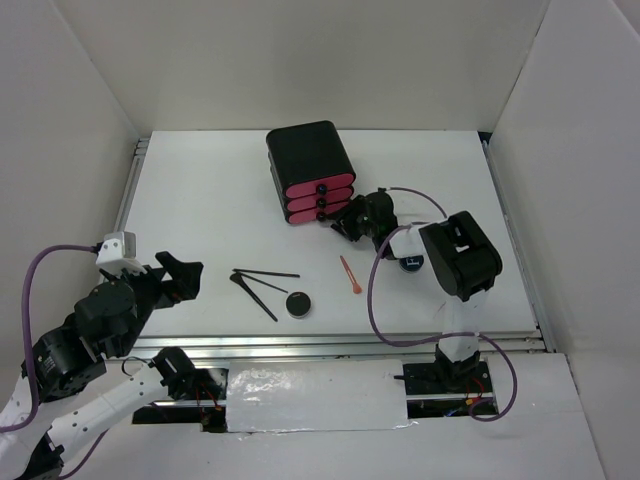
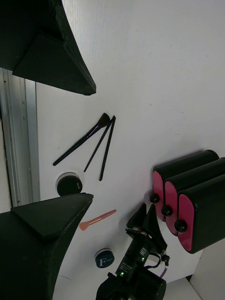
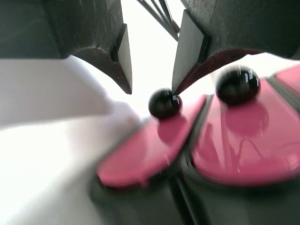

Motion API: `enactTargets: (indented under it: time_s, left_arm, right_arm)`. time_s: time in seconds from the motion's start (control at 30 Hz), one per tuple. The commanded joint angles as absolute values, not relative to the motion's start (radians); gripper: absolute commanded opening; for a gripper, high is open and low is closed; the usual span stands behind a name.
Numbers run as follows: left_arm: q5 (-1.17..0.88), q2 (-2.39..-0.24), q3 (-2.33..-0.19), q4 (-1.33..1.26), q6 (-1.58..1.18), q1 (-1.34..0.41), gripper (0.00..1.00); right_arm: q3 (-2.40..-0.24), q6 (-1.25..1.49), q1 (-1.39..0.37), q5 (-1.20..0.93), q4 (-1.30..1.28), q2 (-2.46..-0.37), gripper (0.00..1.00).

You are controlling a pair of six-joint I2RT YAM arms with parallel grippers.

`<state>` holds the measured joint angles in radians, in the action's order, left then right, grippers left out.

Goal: Organize the makeup

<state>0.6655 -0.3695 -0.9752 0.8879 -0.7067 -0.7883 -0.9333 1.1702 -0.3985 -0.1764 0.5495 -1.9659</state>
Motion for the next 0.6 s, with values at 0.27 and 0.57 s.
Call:
enactTargets:
  time_s: [0.27,0.57]
  left_arm:
    - [0.663,-0.391,-0.976,0.85,-0.693,-0.793,0.99]
    - [0.68,-0.394,-0.979,0.862,-0.707,-0.793,1.0]
  right_arm:
    - [-0.759,1.068,-0.393,-0.169,0.528,-1.614,0.54]
    - [-0.762,1.038,-0.396,-0.313,0.518,-1.494,1.0]
